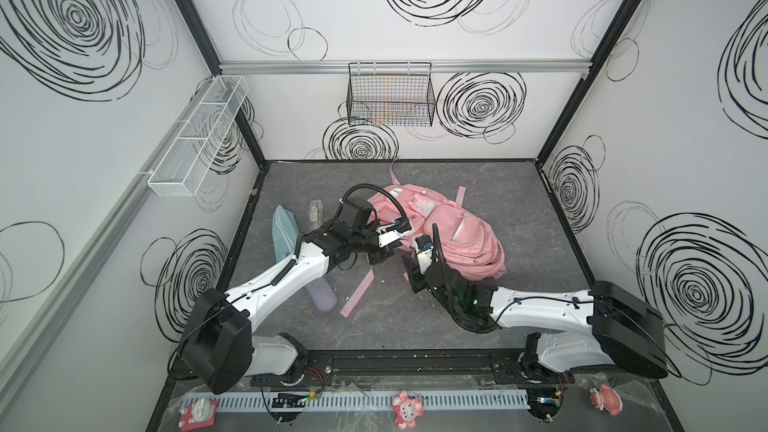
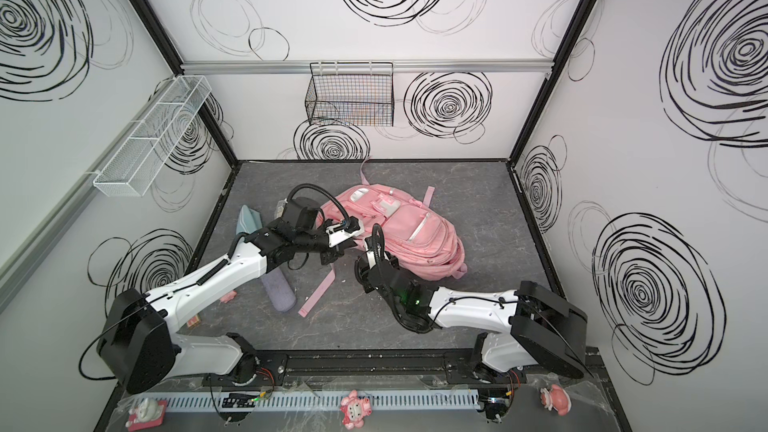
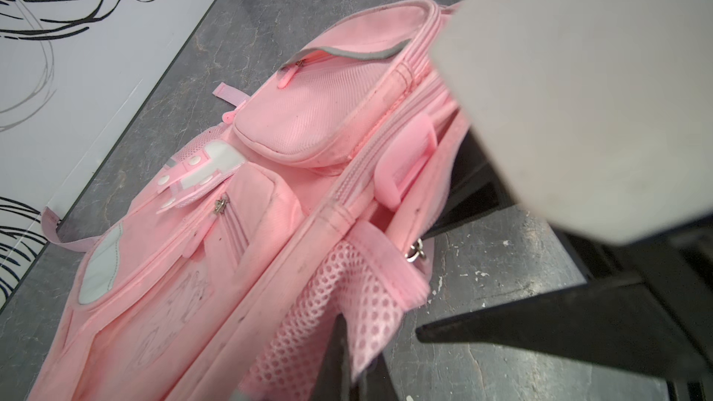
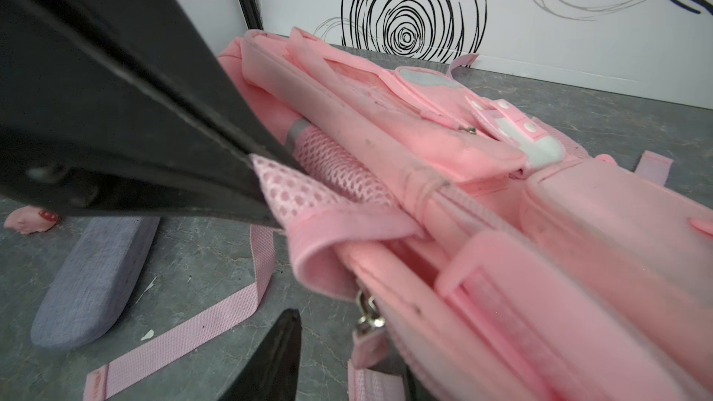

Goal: Pack the student bag
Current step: 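Grasp the pink zipper pull with the right gripper while the left holds the bag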

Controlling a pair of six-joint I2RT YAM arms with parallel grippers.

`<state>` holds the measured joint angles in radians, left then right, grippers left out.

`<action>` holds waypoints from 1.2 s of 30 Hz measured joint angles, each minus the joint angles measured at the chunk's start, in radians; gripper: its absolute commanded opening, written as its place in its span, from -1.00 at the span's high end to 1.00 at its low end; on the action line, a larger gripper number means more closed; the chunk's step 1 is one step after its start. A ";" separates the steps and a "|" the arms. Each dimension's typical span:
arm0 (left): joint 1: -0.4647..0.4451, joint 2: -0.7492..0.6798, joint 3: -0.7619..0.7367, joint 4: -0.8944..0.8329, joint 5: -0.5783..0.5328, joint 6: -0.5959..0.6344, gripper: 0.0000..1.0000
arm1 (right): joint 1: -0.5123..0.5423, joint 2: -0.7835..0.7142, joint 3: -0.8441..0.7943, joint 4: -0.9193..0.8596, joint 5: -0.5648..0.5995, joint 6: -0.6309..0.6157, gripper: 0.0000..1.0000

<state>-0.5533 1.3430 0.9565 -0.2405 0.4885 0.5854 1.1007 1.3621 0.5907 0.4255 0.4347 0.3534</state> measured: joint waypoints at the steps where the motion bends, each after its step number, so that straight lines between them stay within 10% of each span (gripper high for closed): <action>1: 0.000 0.000 0.000 0.002 0.000 0.000 1.00 | -0.002 0.003 0.002 0.000 0.005 0.005 0.34; 10: 0.011 -0.003 0.000 0.005 0.002 -0.008 1.00 | -0.032 -0.018 0.006 -0.026 -0.053 0.016 1.00; 36: 0.048 -0.024 -0.040 0.035 -0.155 -0.019 1.00 | -0.156 -0.330 -0.046 -0.438 -0.385 0.063 1.00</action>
<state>-0.5053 1.3186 0.9169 -0.2054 0.3336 0.5663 0.9447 1.0325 0.5446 -0.0124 0.0494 0.4160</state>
